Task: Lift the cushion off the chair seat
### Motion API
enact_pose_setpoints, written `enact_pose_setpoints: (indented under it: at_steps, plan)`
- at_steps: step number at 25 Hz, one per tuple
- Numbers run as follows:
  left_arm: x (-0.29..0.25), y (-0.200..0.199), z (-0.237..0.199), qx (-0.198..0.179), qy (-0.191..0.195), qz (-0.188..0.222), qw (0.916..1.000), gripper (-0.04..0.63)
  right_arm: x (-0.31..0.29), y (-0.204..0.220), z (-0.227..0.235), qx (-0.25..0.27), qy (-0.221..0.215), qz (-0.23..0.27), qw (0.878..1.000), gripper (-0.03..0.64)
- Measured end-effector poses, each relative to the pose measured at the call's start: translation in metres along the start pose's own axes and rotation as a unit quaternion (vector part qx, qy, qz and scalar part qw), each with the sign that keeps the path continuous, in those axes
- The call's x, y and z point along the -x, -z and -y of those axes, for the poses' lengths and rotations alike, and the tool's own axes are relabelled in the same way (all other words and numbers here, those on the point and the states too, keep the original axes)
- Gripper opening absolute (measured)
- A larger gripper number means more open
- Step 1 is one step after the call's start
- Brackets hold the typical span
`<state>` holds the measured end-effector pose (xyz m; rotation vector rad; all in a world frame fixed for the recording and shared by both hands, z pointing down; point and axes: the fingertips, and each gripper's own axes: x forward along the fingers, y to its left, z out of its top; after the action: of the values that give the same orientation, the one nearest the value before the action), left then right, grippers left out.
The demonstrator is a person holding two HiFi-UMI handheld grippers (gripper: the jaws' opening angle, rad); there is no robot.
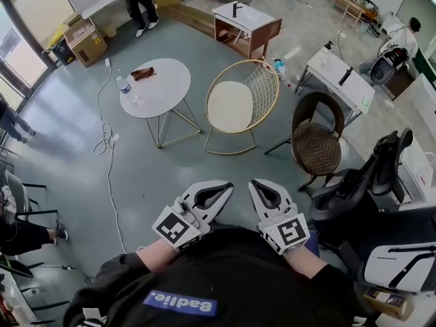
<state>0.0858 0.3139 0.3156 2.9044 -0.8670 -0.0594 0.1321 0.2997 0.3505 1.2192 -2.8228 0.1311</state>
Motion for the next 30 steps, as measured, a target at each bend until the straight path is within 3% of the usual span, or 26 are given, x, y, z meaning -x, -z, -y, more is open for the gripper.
enact_pose_setpoints:
  at_steps: [9, 13, 19, 26, 30]
  plan:
    - [-0.012, 0.010, -0.067, 0.003, -0.005, -0.003, 1.0000, 0.014, -0.056, 0.003, 0.030, -0.006, 0.005, -0.017, 1.000, 0.028]
    - [-0.025, -0.002, -0.116, 0.031, 0.002, -0.004, 0.9995, 0.014, -0.098, -0.005, 0.049, 0.004, 0.019, -0.026, 0.999, 0.028]
    - [-0.053, -0.012, -0.195, 0.043, 0.011, -0.011, 0.9989, 0.014, -0.160, -0.012, 0.086, 0.009, 0.043, -0.039, 0.998, 0.028]
    - [-0.061, -0.015, -0.277, 0.052, 0.027, -0.019, 0.9981, 0.015, -0.238, -0.025, 0.097, 0.044, 0.051, -0.050, 0.997, 0.028]
    - [-0.061, -0.007, -0.323, 0.031, 0.027, -0.029, 0.9987, 0.015, -0.273, -0.028, 0.104, 0.042, 0.064, -0.049, 0.996, 0.028]
